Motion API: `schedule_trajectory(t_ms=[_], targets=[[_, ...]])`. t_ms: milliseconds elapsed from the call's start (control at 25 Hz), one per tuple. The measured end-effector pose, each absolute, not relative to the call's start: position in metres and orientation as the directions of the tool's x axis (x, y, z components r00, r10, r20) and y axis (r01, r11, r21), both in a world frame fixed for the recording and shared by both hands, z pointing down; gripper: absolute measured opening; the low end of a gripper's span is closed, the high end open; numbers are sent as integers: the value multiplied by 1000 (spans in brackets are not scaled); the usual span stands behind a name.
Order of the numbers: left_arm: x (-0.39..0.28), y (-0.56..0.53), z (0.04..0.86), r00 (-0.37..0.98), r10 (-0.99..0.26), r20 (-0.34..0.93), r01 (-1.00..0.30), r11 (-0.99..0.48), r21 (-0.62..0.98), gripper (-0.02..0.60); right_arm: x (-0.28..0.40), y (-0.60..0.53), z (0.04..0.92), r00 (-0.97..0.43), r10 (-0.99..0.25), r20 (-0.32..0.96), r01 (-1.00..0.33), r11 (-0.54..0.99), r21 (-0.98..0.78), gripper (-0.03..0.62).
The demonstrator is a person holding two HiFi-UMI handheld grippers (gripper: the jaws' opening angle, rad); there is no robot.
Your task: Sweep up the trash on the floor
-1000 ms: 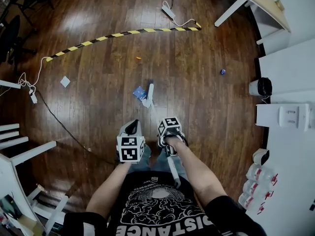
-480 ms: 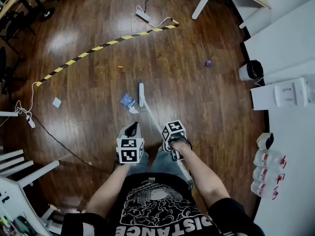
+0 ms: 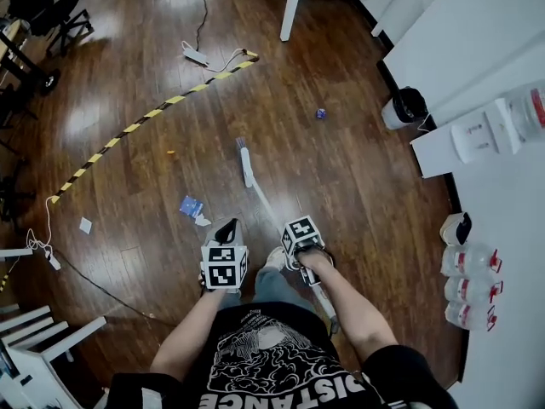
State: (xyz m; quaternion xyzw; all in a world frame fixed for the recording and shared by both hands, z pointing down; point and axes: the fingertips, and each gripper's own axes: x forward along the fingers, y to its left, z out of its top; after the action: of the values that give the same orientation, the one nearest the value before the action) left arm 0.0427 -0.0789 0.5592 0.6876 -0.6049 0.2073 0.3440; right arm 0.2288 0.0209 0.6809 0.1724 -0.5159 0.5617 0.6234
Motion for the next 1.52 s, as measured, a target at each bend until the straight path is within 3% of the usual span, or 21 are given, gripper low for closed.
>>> schedule_trajectory(t_ms=[320,800,1160,1520], targets=[[127,-158,540,217,-701,679,-973,-102,206,6,337,-67,679,-199,437,877,-912,245,-329,0],[192,-261,553,329,-643,691,-944,-208,256,6,394,-182,678,-225,389,893,-959,75,-274,0],[195,-357,549,413,-620,668,-911,-278,305,6,387,-259,666,-210,396,894,-971,19,-237,0],[152,-407,550,357,-637,683,-933,-215,287,6,410,-349,667,-128,402,907,-989,16,-147,0]])
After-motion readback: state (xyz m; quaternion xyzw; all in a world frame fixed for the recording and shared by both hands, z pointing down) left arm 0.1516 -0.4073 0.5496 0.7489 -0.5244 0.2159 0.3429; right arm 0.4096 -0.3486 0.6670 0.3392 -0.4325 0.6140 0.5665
